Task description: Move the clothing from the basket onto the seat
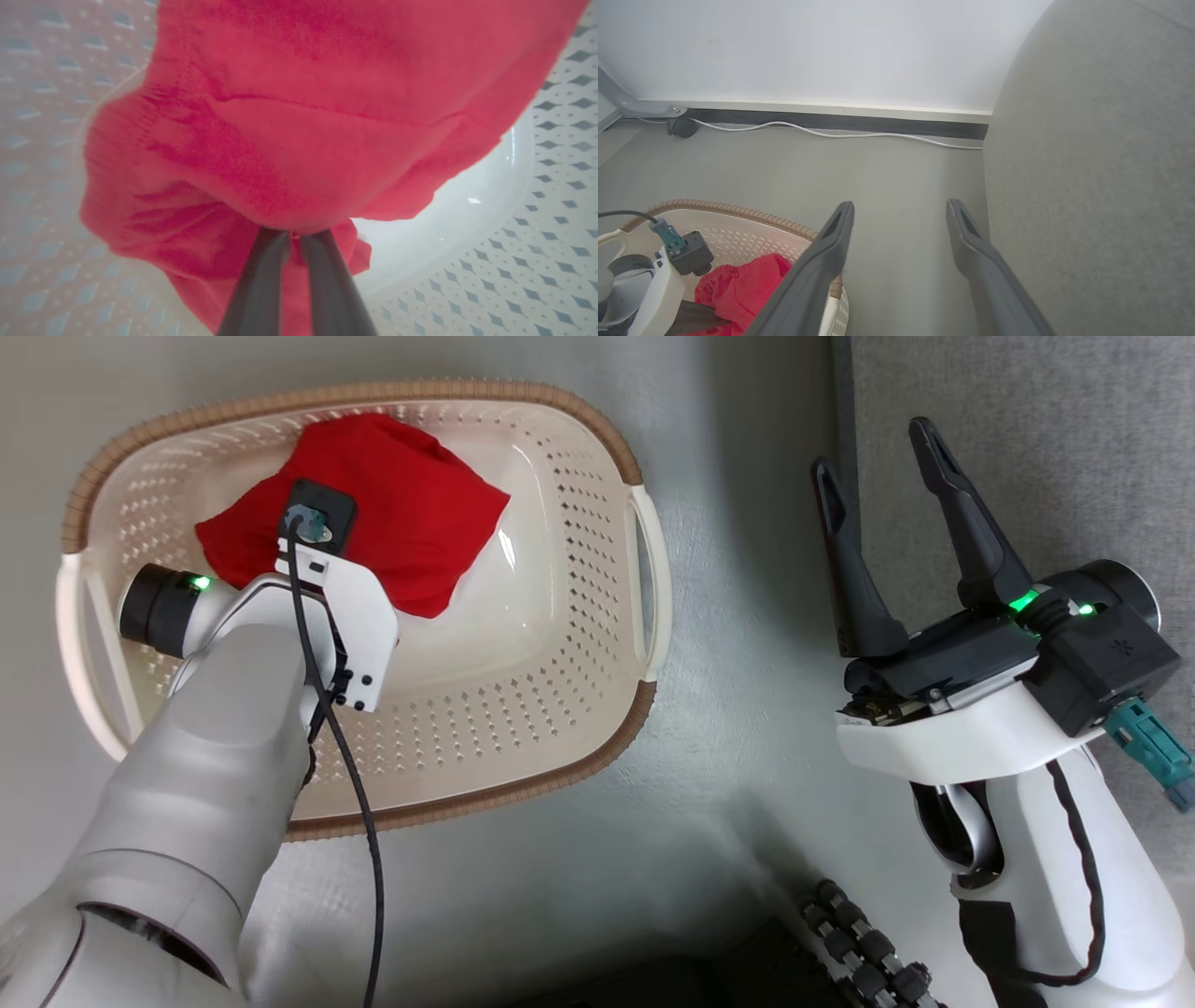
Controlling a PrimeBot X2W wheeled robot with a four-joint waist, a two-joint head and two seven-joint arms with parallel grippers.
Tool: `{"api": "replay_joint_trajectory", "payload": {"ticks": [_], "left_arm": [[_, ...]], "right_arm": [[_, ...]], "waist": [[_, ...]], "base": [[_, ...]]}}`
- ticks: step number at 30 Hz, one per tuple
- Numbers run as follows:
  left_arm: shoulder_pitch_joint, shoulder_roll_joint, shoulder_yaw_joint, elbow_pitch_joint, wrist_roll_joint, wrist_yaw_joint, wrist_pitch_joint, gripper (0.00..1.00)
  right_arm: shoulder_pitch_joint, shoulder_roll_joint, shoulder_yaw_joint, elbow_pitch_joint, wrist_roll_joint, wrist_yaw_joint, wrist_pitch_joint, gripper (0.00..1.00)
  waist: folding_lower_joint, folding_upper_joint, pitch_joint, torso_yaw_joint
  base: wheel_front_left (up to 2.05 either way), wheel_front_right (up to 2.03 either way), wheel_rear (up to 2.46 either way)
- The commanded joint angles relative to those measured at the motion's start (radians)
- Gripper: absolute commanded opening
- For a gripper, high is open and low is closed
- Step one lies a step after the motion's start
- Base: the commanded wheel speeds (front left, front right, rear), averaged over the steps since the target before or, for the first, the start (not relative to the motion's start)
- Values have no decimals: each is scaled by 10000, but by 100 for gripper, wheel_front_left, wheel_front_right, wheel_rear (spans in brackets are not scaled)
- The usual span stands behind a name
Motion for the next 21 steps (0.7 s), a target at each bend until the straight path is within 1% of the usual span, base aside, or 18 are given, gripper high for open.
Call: {"api": "replay_joint_trajectory", "payload": {"ticks": [1, 6, 12, 18, 21], "left_arm": [[201, 96, 101, -47, -76, -84, -203, 0], [560, -35, 61, -47, -173, -456, -890, 0], [1229, -200, -161, -46, -178, -893, -1813, 0], [2077, -354, -459, -137, -214, -1179, -2825, 0], [2522, -398, -558, -292, -322, -1240, -3154, 0]], "right_arm": [[288, -3, 96, -123, -100, 40, -59, 100], [337, -3, 21, -17, -134, 40, -59, 100], [490, -3, -68, 234, -155, 40, -59, 100], [904, -3, -8, 620, -190, 40, -59, 100], [1184, -3, 18, 820, -192, 40, -59, 100]], "waist": [[0, 0, -206, 73], [0, 0, -872, 260], [0, 0, -2081, 569], [0, 0, -3569, 871], [0, 0, -4323, 1017]], "base": [[0, 0, 0], [0, 0, 0], [0, 0, 0], [0, 0, 0], [0, 0, 0]]}}
